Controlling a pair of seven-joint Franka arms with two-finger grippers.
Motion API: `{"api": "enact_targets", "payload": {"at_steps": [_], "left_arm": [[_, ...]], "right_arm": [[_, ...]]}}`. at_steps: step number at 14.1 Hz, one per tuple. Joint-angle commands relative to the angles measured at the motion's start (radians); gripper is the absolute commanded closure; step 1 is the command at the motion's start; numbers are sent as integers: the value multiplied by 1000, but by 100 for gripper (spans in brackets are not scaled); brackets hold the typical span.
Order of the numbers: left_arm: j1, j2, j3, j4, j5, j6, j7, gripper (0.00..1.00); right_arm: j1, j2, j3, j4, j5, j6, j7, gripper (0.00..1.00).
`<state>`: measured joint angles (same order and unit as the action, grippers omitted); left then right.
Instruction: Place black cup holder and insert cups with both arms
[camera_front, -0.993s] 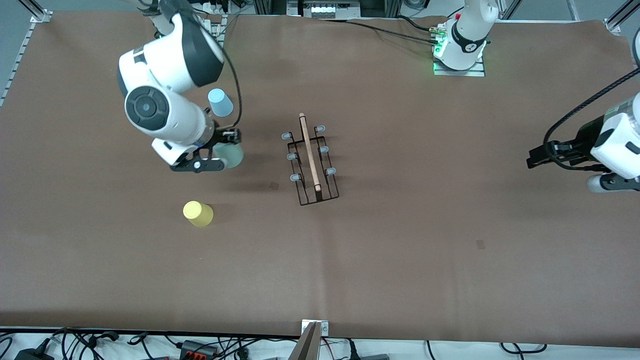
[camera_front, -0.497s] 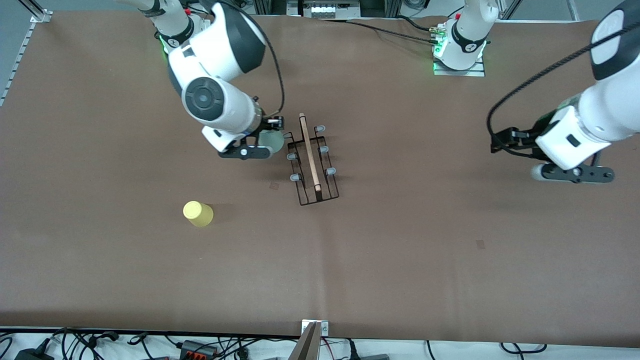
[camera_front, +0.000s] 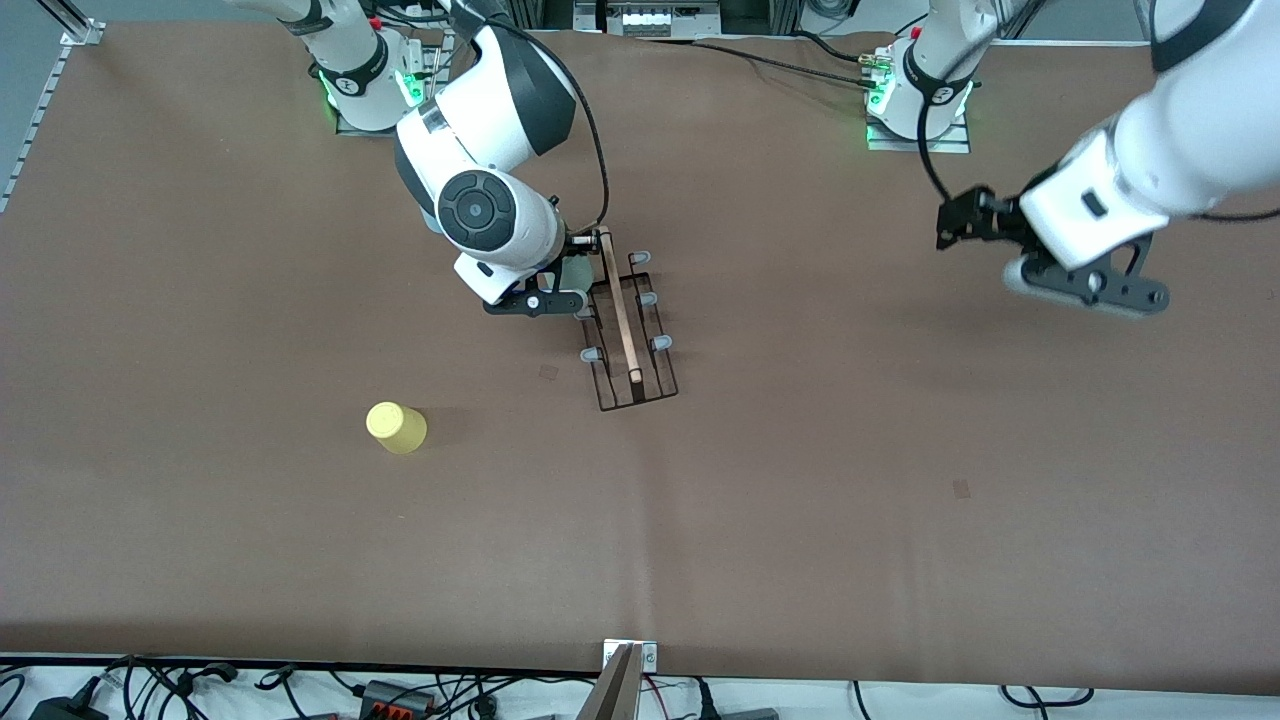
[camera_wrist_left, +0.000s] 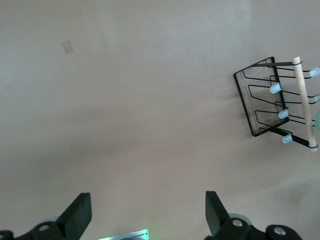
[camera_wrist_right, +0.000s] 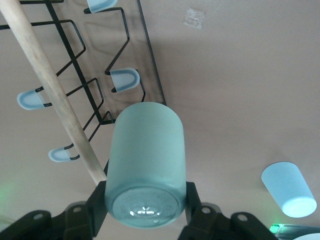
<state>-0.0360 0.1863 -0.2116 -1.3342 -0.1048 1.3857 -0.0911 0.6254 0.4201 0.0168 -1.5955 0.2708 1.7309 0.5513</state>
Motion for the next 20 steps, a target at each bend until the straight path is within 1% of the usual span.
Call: {"api": "enact_targets", "payload": {"at_steps": [1,2,3,5,7,8,9,10,11,13,15,16,17,18,20], "left_arm": [[21,4,6,-11,16,39,18,0],[22,-8,9,-8,64,39,14,0],[28,-8,20,6,83,39,14,0],[95,5,26,0,76,45,14,0],[111,7,27,-6,70,41,4,0],[135,5,26,-8,74,35,-16,0],[145,4,26,-10,74,26,-18,0],[154,5,26,-11,73,15,-19,0],[154,9,27,-13,73,15,-21,0],[154,13,27,-32,71,56,-21,0],[140,-16,41,-139,73,180,-27,0],[98,-40,88,-175,73,232,-47,0],[-3,-45,180,-175,74,245,-53,0],[-52,-44,226,-175,76,243,-44,0],[-36,-41,230,-168,76,251,-42,0]], "right_arm": [[23,20,-4,23,18,-8,10,76],[23,31,-4,23,18,-7,12,76],[25,37,-4,23,18,-7,12,76],[27,46,-4,23,18,-7,10,74],[37,60,-4,23,18,-5,10,72],[37,72,-6,26,18,-5,10,70],[39,81,-5,23,16,-5,10,59],[39,91,-4,26,13,2,10,39],[40,92,-6,23,8,15,12,0],[39,86,-8,26,14,10,13,0],[25,66,-15,40,14,7,31,0],[23,54,-18,60,11,-10,44,0],[22,46,-21,75,4,-28,50,0],[20,40,-46,100,1,-31,67,0],[19,40,-137,126,1,-30,75,0]]}}
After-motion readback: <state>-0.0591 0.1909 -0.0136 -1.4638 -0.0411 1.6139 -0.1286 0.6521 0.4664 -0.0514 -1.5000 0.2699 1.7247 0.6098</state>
